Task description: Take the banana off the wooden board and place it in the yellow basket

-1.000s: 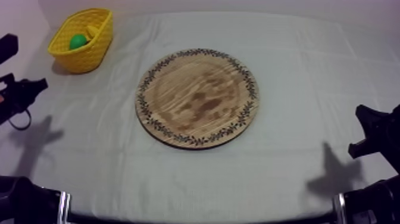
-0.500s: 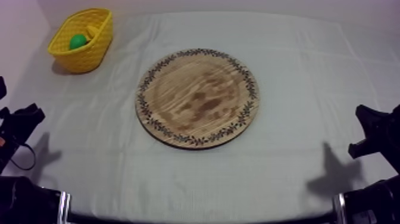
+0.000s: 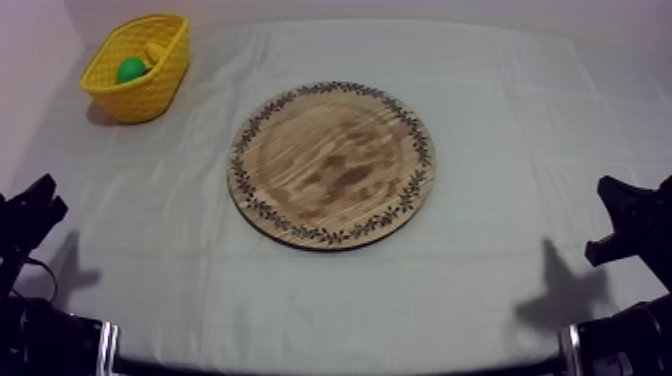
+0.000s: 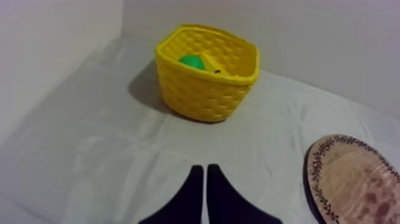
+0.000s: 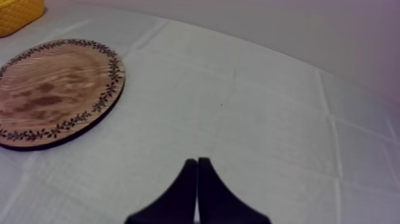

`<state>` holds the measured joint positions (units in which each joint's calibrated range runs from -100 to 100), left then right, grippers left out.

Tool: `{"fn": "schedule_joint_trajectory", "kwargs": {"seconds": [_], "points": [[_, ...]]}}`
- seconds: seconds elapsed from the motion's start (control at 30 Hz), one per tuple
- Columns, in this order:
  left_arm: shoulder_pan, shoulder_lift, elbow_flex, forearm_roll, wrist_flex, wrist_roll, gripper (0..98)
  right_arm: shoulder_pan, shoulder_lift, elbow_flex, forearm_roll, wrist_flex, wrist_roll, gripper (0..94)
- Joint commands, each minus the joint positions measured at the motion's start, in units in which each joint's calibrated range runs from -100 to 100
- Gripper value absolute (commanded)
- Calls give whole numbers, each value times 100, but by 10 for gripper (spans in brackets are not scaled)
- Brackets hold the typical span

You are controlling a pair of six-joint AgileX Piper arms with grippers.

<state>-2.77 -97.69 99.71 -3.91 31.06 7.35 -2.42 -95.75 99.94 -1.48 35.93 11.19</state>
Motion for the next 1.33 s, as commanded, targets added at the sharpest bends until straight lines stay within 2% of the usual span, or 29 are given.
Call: {"fn": "schedule_joint_trajectory", "kwargs": {"seconds": [0.0,0.33,0.6,0.67,0.8,0.9,1.0,1.17,1.3], "points": [[-8,-132,-8,4,83,-25,0,-3,0,-5,-1,3,2,3],[-22,-212,-7,44,173,-159,0,-3,0,-5,-1,3,0,3],[-19,-214,-17,142,277,-469,0,-3,0,-5,-1,3,-1,3],[22,-214,-28,179,326,-361,0,-3,0,-5,-1,3,-2,3],[193,-214,11,202,-66,261,0,-3,0,-5,-1,3,1,3],[234,-214,2,197,118,198,0,-3,0,-5,-1,3,0,3],[227,-214,-9,194,260,350,0,-3,0,-5,-1,3,-2,3],[142,-214,-32,183,369,0,0,-3,0,-5,-1,3,-3,3],[121,-214,-37,179,389,-123,0,-3,0,-5,-1,3,0,3]]}}
